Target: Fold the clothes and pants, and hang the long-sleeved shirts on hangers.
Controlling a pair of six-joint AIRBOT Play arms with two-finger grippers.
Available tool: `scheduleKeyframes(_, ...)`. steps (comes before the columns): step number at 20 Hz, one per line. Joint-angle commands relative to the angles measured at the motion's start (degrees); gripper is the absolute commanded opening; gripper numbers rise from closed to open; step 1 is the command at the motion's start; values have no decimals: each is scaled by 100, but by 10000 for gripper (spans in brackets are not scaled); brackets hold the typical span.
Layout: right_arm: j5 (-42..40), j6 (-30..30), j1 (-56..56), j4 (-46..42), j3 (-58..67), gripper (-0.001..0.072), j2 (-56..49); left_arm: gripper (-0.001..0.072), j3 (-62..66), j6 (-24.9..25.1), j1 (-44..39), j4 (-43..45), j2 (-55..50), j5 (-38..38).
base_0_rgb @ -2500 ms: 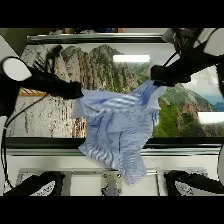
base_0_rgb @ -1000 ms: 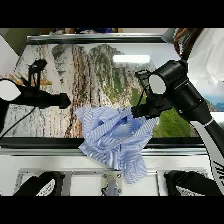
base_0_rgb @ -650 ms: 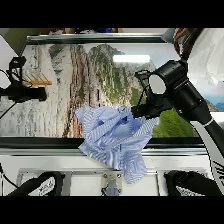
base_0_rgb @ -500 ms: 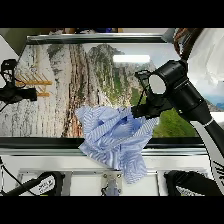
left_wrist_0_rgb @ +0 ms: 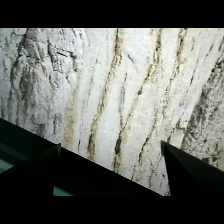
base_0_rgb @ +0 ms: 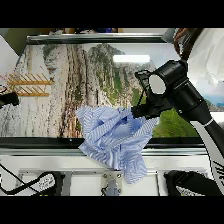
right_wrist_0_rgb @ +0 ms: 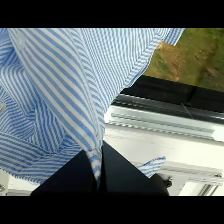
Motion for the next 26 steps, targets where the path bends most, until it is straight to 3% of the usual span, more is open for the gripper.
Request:
scheduleKeyframes(1,9,-2,4,2,-2,23,-4,689,4,-7,138,46,125,-264)
scheduleKeyframes(8,9,-2,4,2,-2,24,-33,689,4,140,138,188,153,-358)
scheduleKeyframes(12,9,-2,4,4,-2,24,-37,690,26,623,289,313,90,774)
scheduleKeyframes(14,7,-2,2,2,-2,23,-42,689,393,710,516,92,-308,957)
scheduleKeyframes(17,7,-2,2,2,-2,23,-42,689,1130,1307,920,-304,-1163,861)
scheduleKeyframes(26,9,-2,0,2,-2,23,-131,688,2809,3014,1547,-229,-3436,1222)
